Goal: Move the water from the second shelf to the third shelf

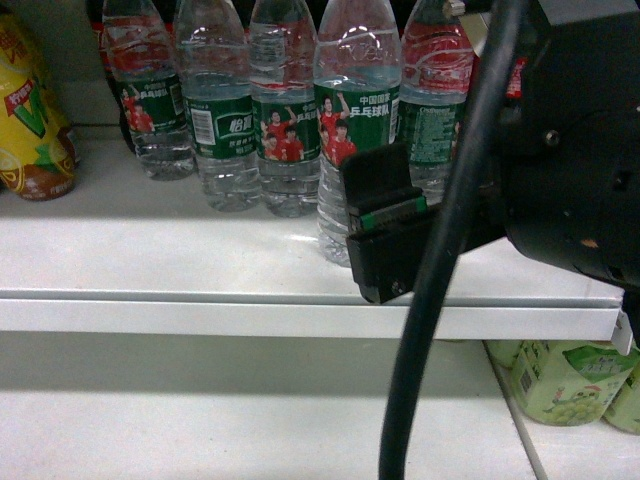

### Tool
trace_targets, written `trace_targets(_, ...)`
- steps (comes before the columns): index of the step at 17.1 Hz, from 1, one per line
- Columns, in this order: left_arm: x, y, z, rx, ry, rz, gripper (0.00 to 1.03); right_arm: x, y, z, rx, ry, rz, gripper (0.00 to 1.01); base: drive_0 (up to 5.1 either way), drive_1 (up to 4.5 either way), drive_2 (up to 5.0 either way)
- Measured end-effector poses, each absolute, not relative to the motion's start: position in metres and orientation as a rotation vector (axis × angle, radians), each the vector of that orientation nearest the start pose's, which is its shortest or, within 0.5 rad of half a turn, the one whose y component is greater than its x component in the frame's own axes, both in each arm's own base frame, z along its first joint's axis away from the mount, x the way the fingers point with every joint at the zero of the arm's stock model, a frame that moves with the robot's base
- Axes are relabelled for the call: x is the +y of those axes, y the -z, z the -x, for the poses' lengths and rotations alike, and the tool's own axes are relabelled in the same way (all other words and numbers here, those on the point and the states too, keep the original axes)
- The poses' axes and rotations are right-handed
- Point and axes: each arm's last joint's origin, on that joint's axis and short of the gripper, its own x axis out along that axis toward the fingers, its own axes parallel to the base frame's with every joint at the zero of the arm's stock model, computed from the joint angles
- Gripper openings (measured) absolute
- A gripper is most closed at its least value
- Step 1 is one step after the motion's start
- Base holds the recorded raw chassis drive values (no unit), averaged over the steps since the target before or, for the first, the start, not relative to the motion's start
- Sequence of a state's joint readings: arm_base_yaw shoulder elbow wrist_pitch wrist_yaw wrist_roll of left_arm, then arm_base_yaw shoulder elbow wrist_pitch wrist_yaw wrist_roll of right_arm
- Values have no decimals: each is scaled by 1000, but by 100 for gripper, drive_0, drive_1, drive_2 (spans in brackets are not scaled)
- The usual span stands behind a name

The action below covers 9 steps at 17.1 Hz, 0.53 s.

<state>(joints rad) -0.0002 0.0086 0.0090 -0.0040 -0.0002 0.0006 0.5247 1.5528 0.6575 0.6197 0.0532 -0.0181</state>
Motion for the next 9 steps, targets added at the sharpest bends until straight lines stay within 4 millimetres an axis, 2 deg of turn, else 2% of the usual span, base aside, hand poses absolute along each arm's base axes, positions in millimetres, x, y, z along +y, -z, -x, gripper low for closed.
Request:
trace_targets(5,0,-166,-98,3,0,-1,98,168,-195,-280,299,-499,32,98,0,0,0)
trace_targets(6,0,-166,-98,3,0,-1,98,174,-193,-293,346,-453,0,98,0,0,0)
trace_targets(9,0,-166,-98,3,0,-1,98,183,-198,-305,331,-418,-8,98,0,0,0)
